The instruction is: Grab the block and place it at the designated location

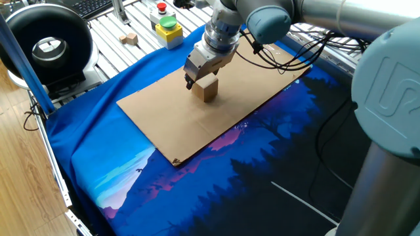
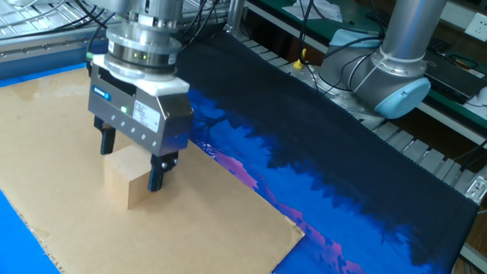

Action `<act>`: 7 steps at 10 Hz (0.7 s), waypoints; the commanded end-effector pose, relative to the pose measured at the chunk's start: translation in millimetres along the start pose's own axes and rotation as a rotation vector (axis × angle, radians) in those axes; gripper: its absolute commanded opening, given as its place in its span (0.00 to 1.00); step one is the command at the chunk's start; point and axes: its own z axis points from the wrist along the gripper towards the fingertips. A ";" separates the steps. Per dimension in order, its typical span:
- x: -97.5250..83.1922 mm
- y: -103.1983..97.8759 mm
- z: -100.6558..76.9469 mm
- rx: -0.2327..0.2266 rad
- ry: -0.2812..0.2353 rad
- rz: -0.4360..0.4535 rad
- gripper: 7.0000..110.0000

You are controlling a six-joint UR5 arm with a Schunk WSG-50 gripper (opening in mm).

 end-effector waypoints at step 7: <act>7.4 -21.8 -34.4 0.044 0.056 -0.022 0.36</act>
